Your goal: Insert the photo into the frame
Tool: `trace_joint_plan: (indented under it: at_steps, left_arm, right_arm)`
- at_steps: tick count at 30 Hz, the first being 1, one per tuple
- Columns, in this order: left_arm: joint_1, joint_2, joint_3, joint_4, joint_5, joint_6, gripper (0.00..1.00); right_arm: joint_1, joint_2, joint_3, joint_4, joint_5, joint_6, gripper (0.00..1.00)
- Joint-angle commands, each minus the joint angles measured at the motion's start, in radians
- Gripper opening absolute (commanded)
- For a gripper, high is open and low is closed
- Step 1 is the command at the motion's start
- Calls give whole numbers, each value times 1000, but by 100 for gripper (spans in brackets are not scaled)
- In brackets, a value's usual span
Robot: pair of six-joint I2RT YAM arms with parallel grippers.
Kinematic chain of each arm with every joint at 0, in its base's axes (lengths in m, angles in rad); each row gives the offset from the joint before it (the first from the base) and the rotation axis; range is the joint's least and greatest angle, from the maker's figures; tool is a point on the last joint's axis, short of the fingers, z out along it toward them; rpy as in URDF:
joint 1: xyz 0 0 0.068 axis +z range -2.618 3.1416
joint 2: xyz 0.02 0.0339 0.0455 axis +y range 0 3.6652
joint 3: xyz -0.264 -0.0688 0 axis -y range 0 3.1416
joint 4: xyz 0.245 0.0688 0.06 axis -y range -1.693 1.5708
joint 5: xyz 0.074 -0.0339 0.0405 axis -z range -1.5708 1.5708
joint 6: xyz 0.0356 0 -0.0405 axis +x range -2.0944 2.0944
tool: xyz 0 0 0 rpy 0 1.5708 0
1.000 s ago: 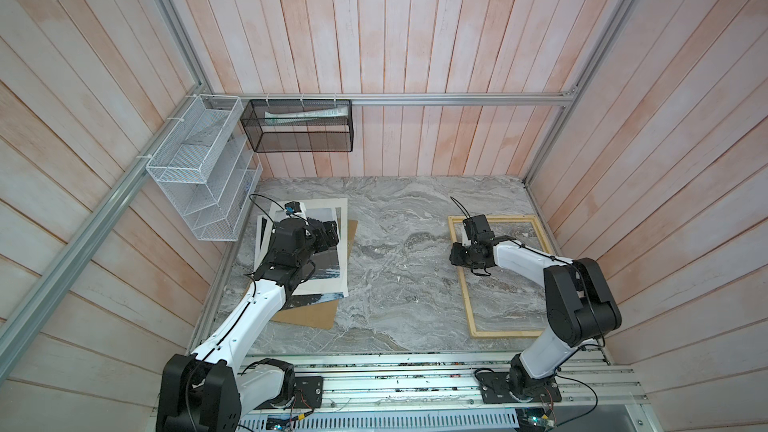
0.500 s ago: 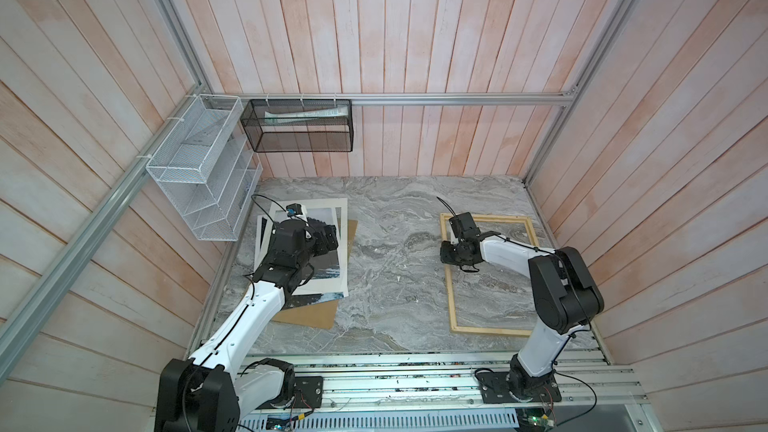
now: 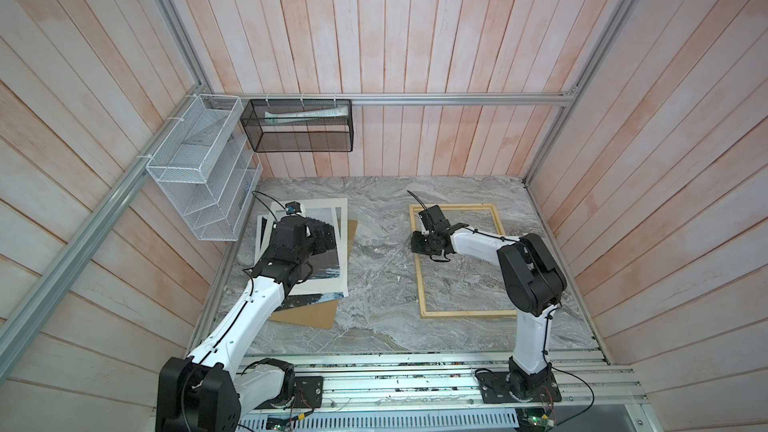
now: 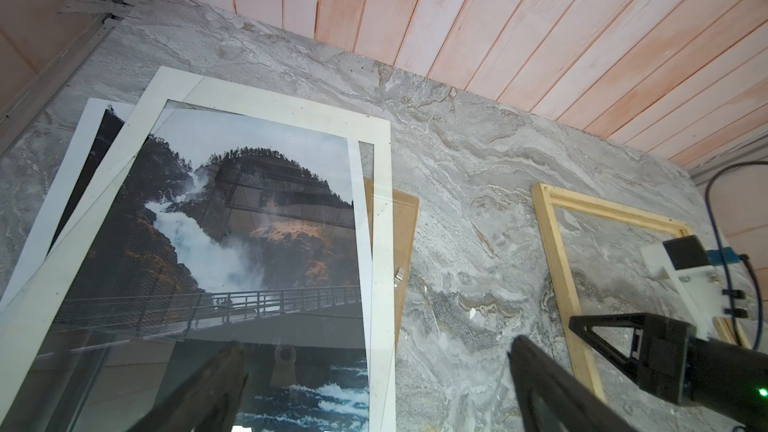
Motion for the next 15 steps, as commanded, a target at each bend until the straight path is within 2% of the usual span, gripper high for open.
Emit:
trace_joint_plan:
  at_steps: [1,8,15]
  left_arm:
    - [-5,25,28,-59,-35,5,100]
    - [-5,58,25,-93,-50,-8,100]
    - [-4,115,-4,-78,-62,-81,100]
  right_arm:
    - [24,36,30,76,-57,105,13]
    - [38,49,46,117,-20,123,16]
    - [38,38,51,123,-23,87,39]
